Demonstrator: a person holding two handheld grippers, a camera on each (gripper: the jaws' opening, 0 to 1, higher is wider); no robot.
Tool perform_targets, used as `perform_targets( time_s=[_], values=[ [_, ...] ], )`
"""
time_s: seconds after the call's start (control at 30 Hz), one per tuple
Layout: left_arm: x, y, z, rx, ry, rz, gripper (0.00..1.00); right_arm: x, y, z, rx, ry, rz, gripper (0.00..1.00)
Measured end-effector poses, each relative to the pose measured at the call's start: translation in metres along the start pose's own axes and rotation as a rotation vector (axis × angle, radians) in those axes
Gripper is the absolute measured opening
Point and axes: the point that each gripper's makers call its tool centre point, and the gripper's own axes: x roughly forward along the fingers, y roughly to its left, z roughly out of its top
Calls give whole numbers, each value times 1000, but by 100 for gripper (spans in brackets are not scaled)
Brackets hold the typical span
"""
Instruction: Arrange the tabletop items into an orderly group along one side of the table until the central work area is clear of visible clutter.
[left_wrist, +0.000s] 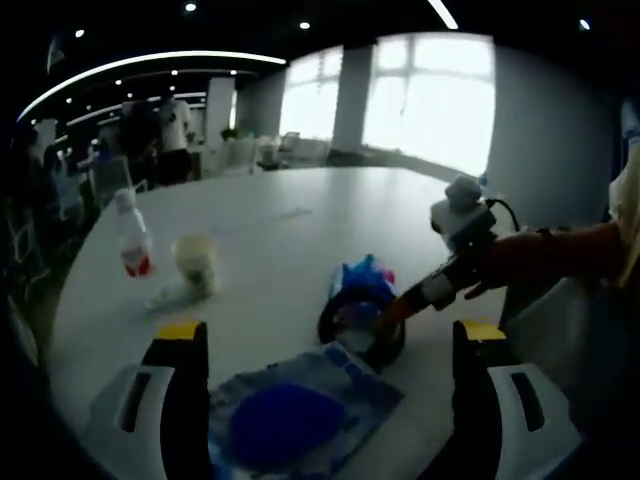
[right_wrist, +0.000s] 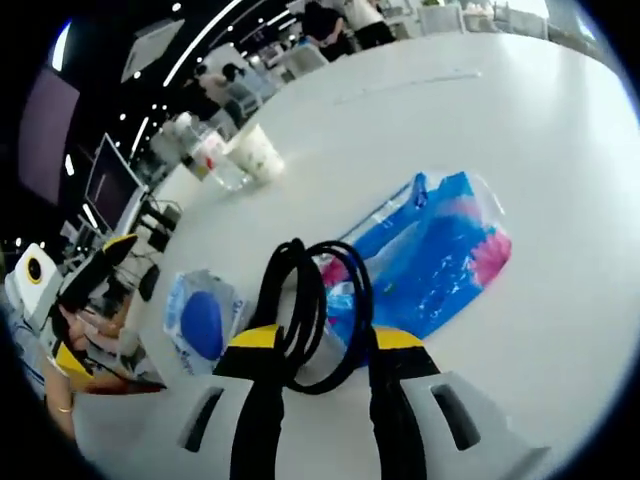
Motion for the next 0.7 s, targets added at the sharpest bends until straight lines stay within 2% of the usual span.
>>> perform_targets(
  time_s=[0.27, 0.5, 0.7],
  values=[
    [0, 0, 2, -9, -8, -2, 97, -2, 2, -2, 29, 14, 6, 27],
    [1, 0, 1, -12, -3, -6, 94, -6, 13, 4, 116, 1, 77, 11],
    [1, 0, -1, -13, 5, -4, 93, -8, 20, 5, 136, 3, 104, 9]
  ],
)
